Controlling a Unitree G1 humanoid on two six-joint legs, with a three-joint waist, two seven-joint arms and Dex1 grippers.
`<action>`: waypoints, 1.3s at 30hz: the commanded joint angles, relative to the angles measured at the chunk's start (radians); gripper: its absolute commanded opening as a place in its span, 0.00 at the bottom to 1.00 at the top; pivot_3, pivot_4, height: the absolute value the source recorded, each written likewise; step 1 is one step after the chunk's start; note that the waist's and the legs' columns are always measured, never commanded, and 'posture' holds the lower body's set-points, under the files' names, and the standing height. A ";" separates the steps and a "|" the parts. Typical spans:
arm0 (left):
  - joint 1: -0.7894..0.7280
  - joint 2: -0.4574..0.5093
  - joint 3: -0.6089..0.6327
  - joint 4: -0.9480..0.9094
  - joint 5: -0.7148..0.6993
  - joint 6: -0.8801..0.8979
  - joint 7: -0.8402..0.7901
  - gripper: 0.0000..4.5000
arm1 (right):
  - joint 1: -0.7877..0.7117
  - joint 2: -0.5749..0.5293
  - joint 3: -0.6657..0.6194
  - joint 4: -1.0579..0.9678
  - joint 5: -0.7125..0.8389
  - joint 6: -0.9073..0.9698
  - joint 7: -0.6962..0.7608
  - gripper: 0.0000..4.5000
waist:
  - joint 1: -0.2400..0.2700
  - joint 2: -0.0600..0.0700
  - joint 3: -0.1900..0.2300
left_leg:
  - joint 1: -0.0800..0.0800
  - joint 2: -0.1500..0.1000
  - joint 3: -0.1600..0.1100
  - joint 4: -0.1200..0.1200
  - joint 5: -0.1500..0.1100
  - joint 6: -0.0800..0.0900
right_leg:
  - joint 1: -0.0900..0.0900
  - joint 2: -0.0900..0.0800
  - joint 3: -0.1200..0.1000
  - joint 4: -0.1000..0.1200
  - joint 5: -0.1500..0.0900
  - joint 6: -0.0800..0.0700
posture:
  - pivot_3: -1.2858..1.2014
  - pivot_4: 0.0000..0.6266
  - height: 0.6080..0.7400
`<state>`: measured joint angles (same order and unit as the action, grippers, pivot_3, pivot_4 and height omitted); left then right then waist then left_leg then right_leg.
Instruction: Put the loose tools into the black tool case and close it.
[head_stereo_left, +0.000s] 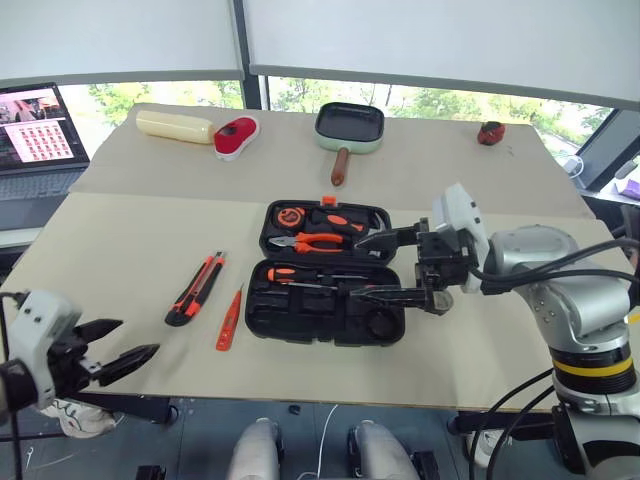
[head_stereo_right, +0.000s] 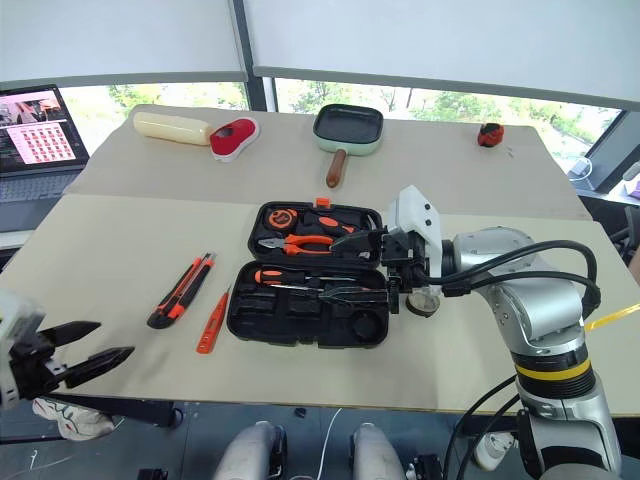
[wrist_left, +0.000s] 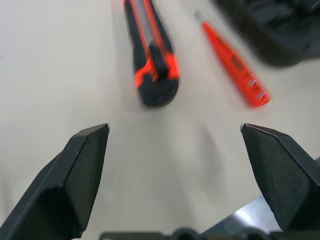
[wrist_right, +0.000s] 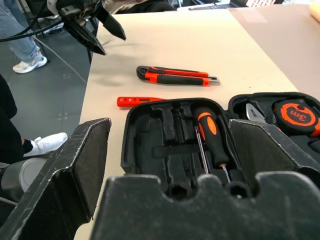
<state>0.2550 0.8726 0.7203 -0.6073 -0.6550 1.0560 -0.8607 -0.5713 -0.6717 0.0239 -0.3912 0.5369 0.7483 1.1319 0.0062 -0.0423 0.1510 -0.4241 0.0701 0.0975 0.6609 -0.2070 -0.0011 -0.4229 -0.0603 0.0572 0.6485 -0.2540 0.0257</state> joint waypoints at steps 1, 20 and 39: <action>-0.204 0.045 -0.084 -0.056 -0.117 0.311 0.146 1.00 | 0.016 -0.006 -0.025 -0.062 0.038 -0.011 -0.031 0.99 | -0.001 0.000 0.000 | 0.000 0.000 0.000 0.000 0.000 0.000 | 0.000 0.000 0.000 0.000 0.002 0.003 | 0.52 0.24 1.00; -0.790 0.116 -0.704 0.354 -0.622 0.558 0.798 1.00 | 0.206 0.067 -0.040 -0.238 0.054 -0.027 -0.298 0.99 | -0.016 -0.002 0.000 | -0.001 -0.002 -0.005 -0.001 0.000 0.000 | 0.000 0.002 0.001 0.001 0.002 0.004 | 0.52 0.24 1.00; -0.864 0.064 -0.908 0.463 -0.672 0.558 0.939 0.09 | 0.236 0.015 -0.089 -0.291 0.138 -0.003 -0.357 1.00 | 0.004 -0.001 0.000 | 0.000 -0.003 -0.005 -0.001 0.000 -0.001 | 0.002 0.001 0.001 0.000 0.002 0.005 | 0.52 0.24 1.00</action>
<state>-0.6221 0.9445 -0.1444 -0.1565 -1.3283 1.5976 0.0980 -0.3281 -0.6433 -0.0311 -0.6491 0.6506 0.7484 0.7827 0.0101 -0.0435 0.1507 -0.4237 0.0667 0.0929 0.6600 -0.2071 -0.0016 -0.4209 -0.0595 0.0578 0.6489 -0.2516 0.0304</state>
